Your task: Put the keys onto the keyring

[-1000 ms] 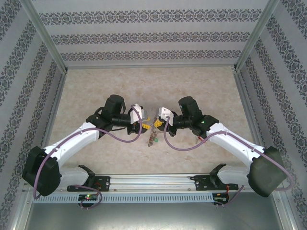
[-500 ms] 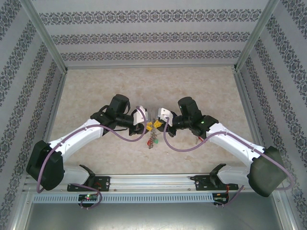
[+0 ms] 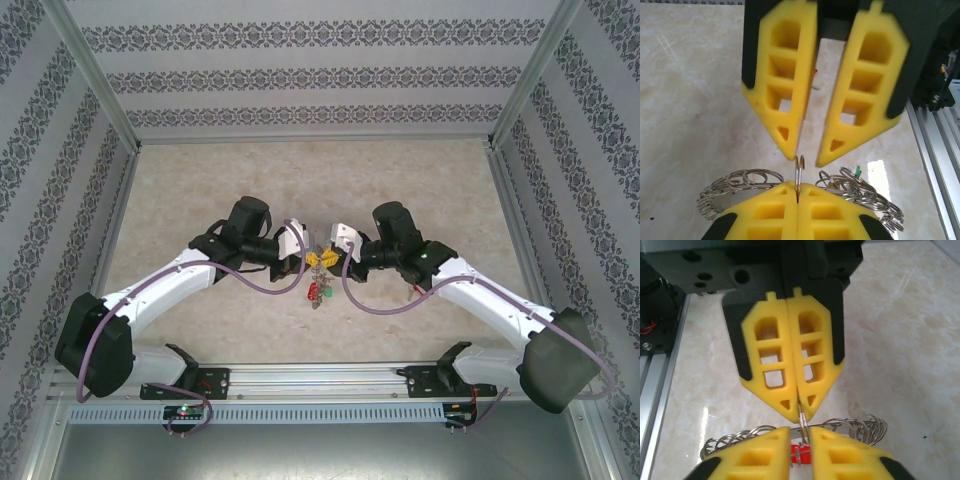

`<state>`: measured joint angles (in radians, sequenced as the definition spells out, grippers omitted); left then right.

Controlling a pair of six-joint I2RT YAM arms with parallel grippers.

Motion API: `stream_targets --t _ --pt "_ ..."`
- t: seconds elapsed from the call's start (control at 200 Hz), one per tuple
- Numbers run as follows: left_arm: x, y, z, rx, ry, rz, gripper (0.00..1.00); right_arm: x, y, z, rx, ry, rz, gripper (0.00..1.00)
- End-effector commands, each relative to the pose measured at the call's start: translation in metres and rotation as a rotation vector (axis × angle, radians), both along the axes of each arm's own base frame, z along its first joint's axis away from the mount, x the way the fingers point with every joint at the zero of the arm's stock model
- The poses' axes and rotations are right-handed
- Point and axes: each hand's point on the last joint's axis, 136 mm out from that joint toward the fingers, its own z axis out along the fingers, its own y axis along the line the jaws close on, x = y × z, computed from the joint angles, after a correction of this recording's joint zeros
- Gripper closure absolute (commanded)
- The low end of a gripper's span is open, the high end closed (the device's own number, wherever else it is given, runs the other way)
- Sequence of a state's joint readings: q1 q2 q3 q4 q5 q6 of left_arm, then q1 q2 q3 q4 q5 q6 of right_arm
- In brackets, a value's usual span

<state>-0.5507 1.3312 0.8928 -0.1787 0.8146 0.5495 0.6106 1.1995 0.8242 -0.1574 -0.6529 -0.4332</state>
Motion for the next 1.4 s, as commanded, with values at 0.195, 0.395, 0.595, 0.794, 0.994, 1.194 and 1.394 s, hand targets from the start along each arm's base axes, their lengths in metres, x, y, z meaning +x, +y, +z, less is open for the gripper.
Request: stream_targets --t 0.195,0.395,0.595,0.794,0.994,1.194,1.394 --pt "0.007 -0.009 0.022 -0.14 -0.048 0.054 1.0 0.038 -0.065 0.07 0.304 0.202 -0.431 0.6" --pt "0.012 -0.003 0.028 -0.17 -0.131 0.115 1.0 0.079 -0.155 0.013 0.286 0.42 -1.014 0.61" --pt "0.016 -0.002 0.031 -0.143 -0.248 0.18 1.0 0.07 -0.21 -0.048 0.222 0.665 -1.353 0.61" --pt "0.022 0.001 0.029 -0.098 -0.327 0.249 1.0 0.046 -0.218 -0.096 0.115 0.921 -1.454 0.61" --pt "0.026 0.003 0.028 -0.077 -0.357 0.288 1.0 0.029 -0.224 -0.127 0.041 1.044 -1.544 0.61" --pt "0.023 0.002 0.024 -0.089 -0.342 0.282 1.0 0.015 -0.233 -0.141 -0.019 1.074 -1.608 0.55" --pt "0.019 0.0 0.019 -0.093 -0.316 0.263 1.0 0.004 -0.24 -0.157 -0.082 1.127 -1.671 0.54"
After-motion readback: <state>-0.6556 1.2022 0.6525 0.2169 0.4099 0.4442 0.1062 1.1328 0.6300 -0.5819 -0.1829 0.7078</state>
